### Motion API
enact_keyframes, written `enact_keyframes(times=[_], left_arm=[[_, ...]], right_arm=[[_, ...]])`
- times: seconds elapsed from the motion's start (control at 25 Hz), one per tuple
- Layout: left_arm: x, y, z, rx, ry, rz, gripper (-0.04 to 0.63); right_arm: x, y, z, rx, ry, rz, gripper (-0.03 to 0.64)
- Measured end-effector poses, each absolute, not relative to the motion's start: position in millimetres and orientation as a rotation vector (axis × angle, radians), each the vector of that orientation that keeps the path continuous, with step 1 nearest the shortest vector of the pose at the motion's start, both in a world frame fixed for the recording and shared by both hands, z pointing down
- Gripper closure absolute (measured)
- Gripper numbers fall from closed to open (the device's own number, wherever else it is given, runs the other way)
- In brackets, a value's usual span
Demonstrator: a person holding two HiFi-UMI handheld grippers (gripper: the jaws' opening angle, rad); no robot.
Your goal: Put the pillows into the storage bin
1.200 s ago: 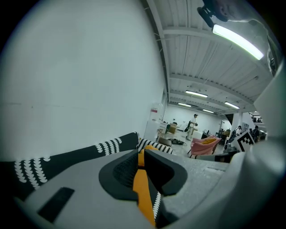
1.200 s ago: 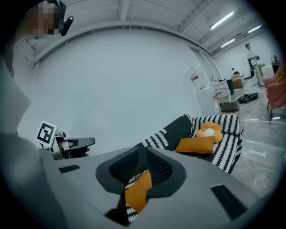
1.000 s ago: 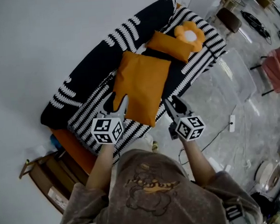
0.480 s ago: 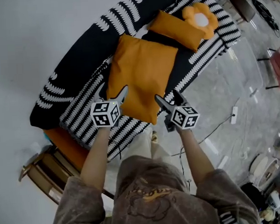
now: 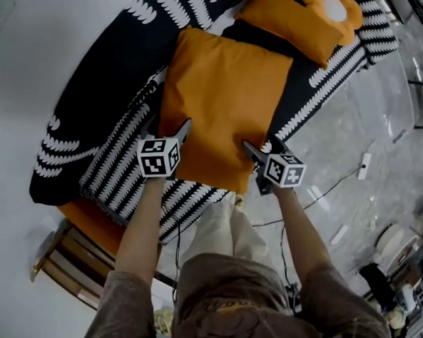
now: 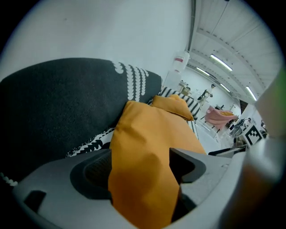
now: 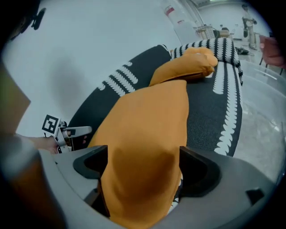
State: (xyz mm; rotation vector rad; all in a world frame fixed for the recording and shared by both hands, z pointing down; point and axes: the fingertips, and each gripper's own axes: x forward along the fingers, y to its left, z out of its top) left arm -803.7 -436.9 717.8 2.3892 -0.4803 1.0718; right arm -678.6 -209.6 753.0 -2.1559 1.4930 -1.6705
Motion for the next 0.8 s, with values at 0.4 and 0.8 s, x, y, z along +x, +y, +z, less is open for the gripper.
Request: enact_keyframes(times=[0.4, 0.8], left_arm=[[-804.1, -438.0, 771.9, 2.337, -0.435, 1.101, 0.210], [-782.2, -422.8, 737.5, 2.326, -0.422, 1.147, 0.513]], right_arm=[[-685.1, -208.3, 811.9, -2.074, 1.440, -1.768, 0.124], [-673.5, -218.8, 777.7, -2.127, 1.487, -1.718, 0.426]])
